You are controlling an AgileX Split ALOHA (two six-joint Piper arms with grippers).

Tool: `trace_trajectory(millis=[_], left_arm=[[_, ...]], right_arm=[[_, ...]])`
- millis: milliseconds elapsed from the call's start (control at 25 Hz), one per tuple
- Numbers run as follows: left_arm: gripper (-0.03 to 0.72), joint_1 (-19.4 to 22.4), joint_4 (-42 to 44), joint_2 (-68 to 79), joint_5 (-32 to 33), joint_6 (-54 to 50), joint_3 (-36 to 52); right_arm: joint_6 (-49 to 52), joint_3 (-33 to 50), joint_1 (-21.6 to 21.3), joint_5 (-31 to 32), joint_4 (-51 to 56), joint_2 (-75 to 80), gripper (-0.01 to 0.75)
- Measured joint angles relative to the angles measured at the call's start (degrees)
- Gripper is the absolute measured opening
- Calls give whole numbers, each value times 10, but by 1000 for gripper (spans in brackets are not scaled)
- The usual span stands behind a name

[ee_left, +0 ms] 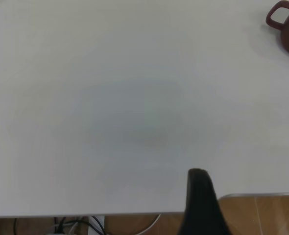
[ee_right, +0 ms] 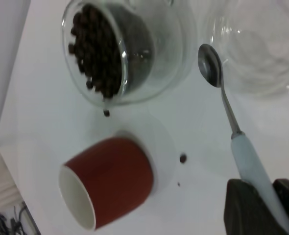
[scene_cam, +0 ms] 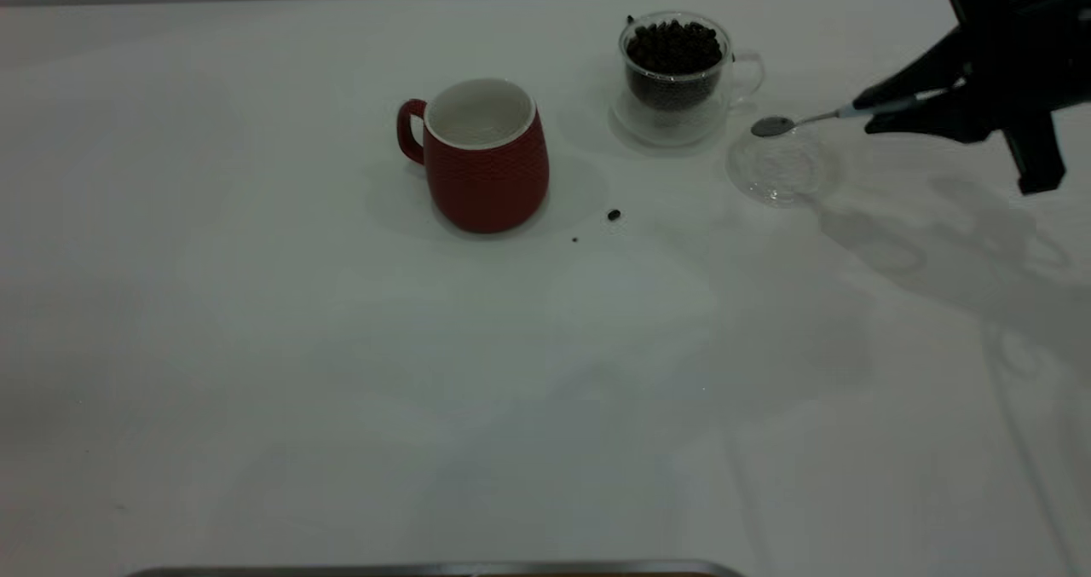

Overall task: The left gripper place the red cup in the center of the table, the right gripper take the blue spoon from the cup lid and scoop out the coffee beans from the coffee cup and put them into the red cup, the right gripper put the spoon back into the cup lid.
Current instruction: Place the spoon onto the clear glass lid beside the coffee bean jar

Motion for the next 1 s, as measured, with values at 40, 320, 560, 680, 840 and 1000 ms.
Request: trace_trajectory(millis=[40,320,560,680,840,1000], left_arm=[[567,0,0,0,0,0,0],[567,0,0,0,0,-1,0],[567,0,0,0,0,-1,0],[567,0,0,0,0,-1,0],[567,0,0,0,0,-1,0],[567,0,0,0,0,-1,0]], right_arm=[[4,-8,0,0,0,10,113],[9,-43,0,-9,0,51,113],[11,-54,-1,7,4,80,113],[11,-55,-1,18,4,91,113],[11,-56,-2,35,5,105,113],[9,-59,-2,51,5,120,120]])
